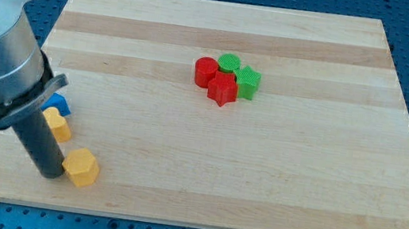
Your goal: Slide the yellow hexagon towards the center left
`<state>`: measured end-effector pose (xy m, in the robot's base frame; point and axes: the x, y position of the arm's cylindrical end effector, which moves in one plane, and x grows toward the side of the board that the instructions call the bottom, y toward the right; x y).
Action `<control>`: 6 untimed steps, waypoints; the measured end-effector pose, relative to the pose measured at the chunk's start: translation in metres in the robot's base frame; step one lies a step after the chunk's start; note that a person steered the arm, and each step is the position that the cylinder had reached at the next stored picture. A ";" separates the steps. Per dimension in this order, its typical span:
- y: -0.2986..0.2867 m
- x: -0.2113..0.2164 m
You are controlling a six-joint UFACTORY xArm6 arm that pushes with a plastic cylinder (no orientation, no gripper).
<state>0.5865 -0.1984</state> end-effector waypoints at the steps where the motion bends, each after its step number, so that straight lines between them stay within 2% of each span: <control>1: 0.014 0.000; 3: 0.044 0.029; 4: 0.056 0.029; 6: 0.066 -0.009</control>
<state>0.5773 -0.1327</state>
